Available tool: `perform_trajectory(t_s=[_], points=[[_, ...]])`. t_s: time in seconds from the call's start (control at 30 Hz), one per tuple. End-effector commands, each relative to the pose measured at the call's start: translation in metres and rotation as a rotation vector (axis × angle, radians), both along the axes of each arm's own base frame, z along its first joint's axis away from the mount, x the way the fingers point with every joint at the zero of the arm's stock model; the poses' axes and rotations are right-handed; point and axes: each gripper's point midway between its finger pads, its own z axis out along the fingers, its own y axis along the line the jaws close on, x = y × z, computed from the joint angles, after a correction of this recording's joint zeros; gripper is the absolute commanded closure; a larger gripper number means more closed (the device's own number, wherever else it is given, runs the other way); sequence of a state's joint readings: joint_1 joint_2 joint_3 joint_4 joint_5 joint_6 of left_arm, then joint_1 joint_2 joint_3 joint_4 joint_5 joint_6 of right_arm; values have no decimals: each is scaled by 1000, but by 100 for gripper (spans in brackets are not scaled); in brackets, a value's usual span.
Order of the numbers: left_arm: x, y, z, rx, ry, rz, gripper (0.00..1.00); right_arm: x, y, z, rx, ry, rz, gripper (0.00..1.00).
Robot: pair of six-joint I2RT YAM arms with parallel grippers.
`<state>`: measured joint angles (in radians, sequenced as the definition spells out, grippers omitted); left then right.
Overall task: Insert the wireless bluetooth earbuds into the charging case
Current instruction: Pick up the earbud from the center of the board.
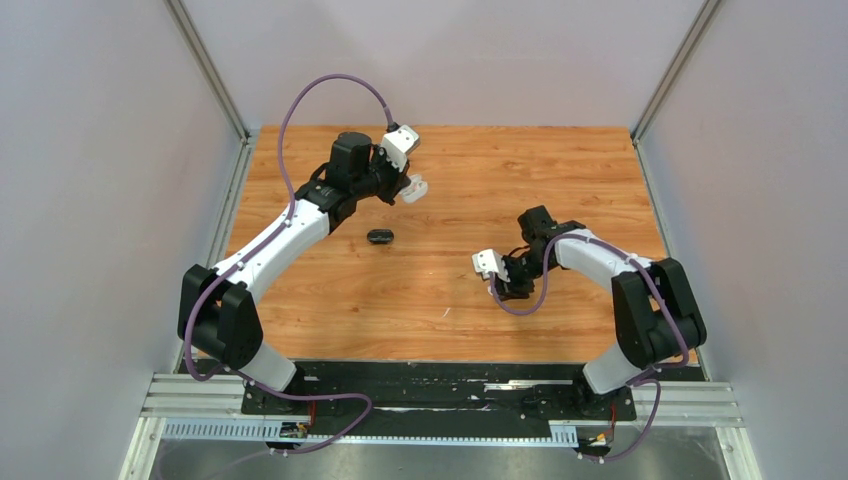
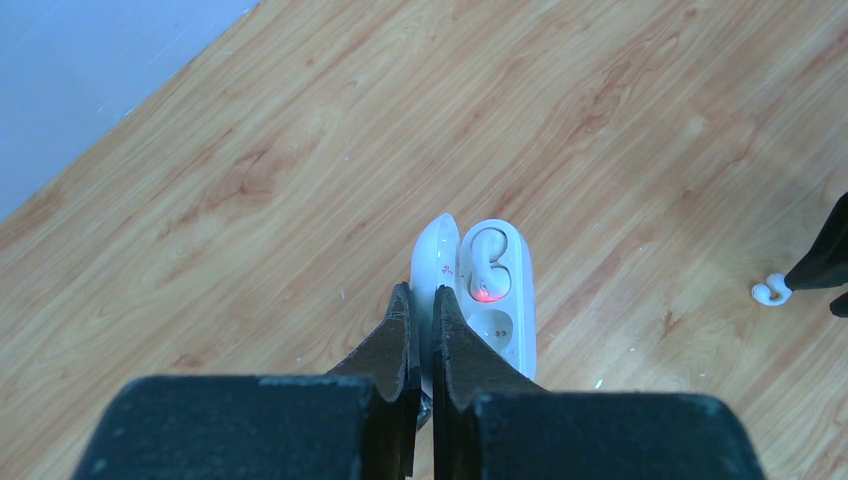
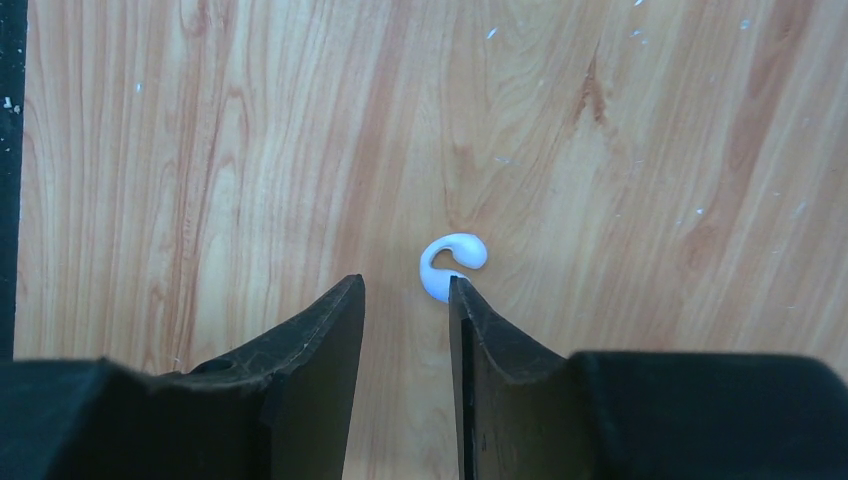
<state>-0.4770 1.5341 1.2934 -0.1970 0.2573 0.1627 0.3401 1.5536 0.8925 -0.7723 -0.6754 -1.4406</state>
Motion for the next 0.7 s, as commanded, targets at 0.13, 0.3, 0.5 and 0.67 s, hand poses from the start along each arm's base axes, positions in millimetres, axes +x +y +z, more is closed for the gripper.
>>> perform_trajectory(t_s=[0.13,0.3,0.5,0.67], points=[[5,-3,26,-41,-63,-4,100,1,4,-6,-10,37,2,63],[5,-2,25,-43,-61,-1,100,2,5,-9,-15,39,5,62],[5,-2,25,-41,-61,3,100,3,3,-16,-34,49,2,62],[5,-2,23,-41,-59,2,100,10,6,-18,-35,40,-12,62]])
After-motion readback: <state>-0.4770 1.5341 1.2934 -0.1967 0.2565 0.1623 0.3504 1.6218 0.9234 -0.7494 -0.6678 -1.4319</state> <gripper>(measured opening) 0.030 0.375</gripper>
